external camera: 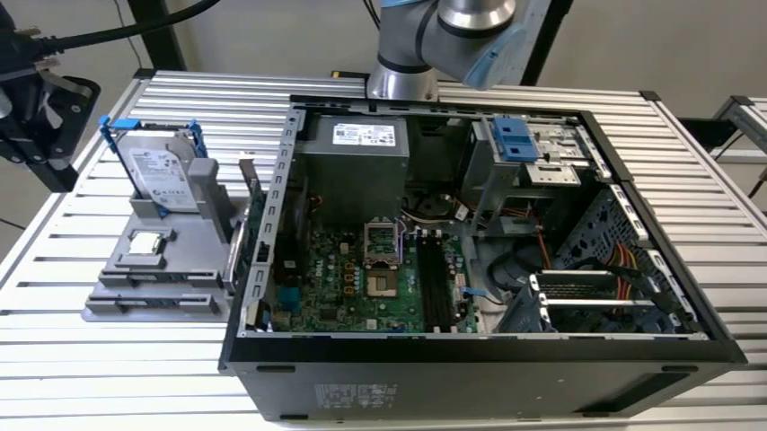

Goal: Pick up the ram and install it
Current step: 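Pick up the ram and move it above insertion slot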

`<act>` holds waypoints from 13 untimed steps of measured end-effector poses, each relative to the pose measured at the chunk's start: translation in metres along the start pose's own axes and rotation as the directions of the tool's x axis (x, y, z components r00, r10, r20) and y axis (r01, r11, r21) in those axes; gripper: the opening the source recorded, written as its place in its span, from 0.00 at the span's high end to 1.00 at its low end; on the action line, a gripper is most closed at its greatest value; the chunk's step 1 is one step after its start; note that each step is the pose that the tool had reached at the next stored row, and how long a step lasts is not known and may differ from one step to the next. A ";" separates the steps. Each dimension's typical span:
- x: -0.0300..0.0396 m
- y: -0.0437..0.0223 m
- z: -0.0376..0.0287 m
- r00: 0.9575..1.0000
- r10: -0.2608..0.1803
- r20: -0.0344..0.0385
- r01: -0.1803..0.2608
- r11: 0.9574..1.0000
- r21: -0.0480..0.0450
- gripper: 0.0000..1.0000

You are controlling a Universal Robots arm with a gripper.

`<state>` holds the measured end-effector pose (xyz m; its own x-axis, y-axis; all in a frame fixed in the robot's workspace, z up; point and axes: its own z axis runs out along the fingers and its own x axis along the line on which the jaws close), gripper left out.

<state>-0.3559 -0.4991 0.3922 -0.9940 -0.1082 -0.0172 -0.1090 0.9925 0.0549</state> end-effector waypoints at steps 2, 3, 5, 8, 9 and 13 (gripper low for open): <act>0.0000 0.0000 0.0000 1.000 -0.013 -0.001 0.013 1.000 0.000 1.00; 0.0000 0.0000 0.0000 1.000 -0.019 -0.001 0.019 1.000 0.000 1.00; 0.0000 0.0000 0.0000 1.000 -0.031 -0.002 0.031 1.000 -0.001 1.00; -0.0001 0.0002 0.0000 0.999 -0.048 -0.003 0.048 0.999 -0.001 1.00; -0.0002 0.0003 0.0000 0.999 -0.054 -0.003 0.054 0.999 -0.001 1.00; -0.0002 0.0010 0.0000 0.997 -0.075 -0.004 0.075 0.997 -0.001 1.00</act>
<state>-0.3558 -0.4981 0.3922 -0.9830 -0.1827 -0.0172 -0.1834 0.9815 0.0549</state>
